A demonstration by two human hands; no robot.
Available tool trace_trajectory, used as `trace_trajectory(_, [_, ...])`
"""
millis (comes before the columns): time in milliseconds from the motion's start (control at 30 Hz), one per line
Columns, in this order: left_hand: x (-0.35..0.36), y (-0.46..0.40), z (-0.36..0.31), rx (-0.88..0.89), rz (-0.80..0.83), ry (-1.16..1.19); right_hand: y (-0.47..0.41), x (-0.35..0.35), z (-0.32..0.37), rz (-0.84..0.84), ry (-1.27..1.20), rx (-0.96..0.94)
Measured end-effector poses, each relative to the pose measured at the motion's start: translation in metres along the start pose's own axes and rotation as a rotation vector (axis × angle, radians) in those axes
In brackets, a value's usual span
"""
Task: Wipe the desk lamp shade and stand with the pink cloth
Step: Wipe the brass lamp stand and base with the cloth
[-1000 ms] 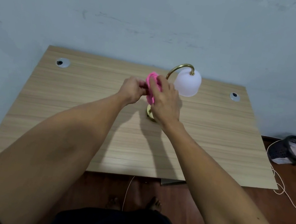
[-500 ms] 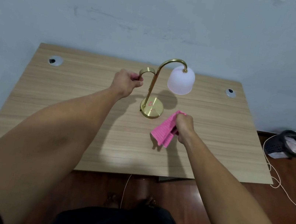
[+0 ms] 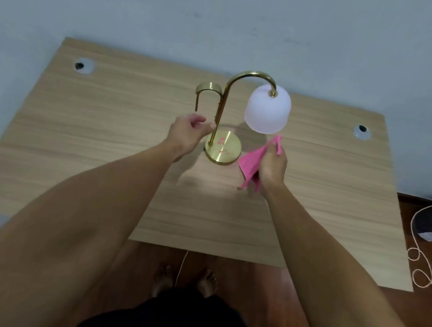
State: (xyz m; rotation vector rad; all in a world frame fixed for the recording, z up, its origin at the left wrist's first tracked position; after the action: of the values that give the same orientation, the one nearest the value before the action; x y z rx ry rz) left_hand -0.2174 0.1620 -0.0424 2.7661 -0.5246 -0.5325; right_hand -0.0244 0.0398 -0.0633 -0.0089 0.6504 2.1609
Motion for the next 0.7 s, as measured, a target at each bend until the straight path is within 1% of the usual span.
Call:
trace_trajectory(67, [0.012,0.001,-0.001,0.011,0.009,-0.001,-0.008,0.009,0.001,0.033,0.045,-0.096])
trace_trajectory(167, [0.024,-0.002,-0.006,0.055,-0.040,-0.001,-0.019,0.028,0.000,0.115,0.085,-0.186])
trace_trajectory(233, [0.026,-0.002,-0.009,0.099,-0.090,-0.028,-0.023,0.044,-0.003,0.198,0.088,-0.232])
trace_trajectory(300, [0.027,-0.002,-0.013,0.151,-0.123,-0.083,-0.026,0.060,-0.008,0.296,0.099,-0.330])
trace_trajectory(333, [0.026,-0.002,-0.015,0.179,-0.134,-0.127,-0.029,0.068,-0.013,0.351,0.181,-0.391])
trace_trajectory(367, [0.026,-0.002,-0.017,0.208,-0.138,-0.168,-0.032,0.075,-0.019,0.416,0.335,-0.444])
trace_trajectory(433, [0.026,-0.003,-0.022,0.263,-0.121,-0.220,-0.039,0.082,-0.037,0.513,0.786,-0.528])
trace_trajectory(500, [0.025,-0.003,-0.026,0.307,-0.093,-0.272,-0.044,0.079,-0.055,0.525,1.234,-0.753])
trace_trajectory(533, [0.025,-0.003,-0.028,0.325,-0.080,-0.304,-0.044,0.075,-0.062,0.526,1.358,-0.853])
trace_trajectory(600, [0.025,-0.004,-0.033,0.358,-0.055,-0.392,-0.041,0.067,-0.067,0.530,1.427,-0.936])
trace_trajectory(700, [0.024,-0.008,-0.038,0.371,-0.010,-0.507,-0.036,0.058,-0.071,0.486,1.442,-0.987])
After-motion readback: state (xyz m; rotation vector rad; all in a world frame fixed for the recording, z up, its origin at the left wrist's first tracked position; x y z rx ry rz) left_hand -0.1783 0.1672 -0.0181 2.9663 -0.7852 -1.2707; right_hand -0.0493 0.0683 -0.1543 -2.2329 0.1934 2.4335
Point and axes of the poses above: each hand's wrist, its own y-axis away from the middle knuckle, its own x-axis out of the palm, z = x × y, the point moved 2 cm from there along -y, towards the middle knuckle, and after that the axes turned 1 degree about -z, right-handed, at the moved point
